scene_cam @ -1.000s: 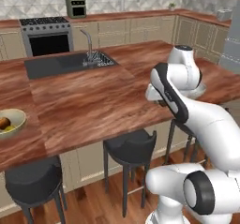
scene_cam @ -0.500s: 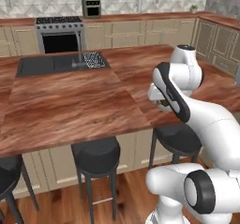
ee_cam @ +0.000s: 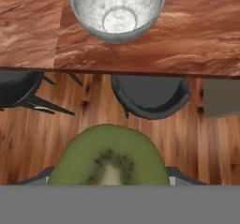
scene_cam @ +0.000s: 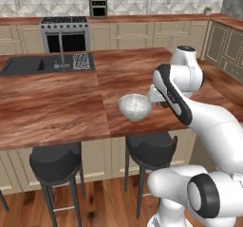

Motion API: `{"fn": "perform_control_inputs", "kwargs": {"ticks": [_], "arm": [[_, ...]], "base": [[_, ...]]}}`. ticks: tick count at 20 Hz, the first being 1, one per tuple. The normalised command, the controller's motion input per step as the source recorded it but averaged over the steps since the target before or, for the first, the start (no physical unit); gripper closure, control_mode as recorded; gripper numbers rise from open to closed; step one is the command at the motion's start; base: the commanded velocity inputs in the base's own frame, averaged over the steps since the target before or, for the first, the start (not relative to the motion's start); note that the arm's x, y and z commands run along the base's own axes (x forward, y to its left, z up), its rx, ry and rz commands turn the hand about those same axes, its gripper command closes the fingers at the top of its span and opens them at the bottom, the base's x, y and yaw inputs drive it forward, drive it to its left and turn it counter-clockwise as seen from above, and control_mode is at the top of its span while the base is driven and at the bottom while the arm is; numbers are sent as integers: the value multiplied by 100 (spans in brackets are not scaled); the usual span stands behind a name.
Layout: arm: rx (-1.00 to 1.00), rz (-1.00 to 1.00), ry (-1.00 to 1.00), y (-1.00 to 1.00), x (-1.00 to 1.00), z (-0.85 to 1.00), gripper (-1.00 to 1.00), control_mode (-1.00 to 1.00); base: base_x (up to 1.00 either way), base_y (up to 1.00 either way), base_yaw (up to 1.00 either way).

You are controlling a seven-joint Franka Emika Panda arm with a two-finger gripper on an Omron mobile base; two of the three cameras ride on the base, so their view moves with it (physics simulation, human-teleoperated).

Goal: Take the fruits from the plate on the dining counter and place two fruits in each bowl.

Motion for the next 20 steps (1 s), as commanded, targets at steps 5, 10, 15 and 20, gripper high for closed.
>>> {"fn": "perform_control_inputs", "kwargs": {"ticks": [5,10,15,20], "arm": [[0,0,0,0,0,0,100,100],[0,0,0,0,0,0,100,100],[0,0,0,0,0,0,100,100],[0,0,0,0,33,-3,100,-100]], "base": [[44,-1,-9],[38,50,-14],[56,9,-5],[38,-4,0]]}}
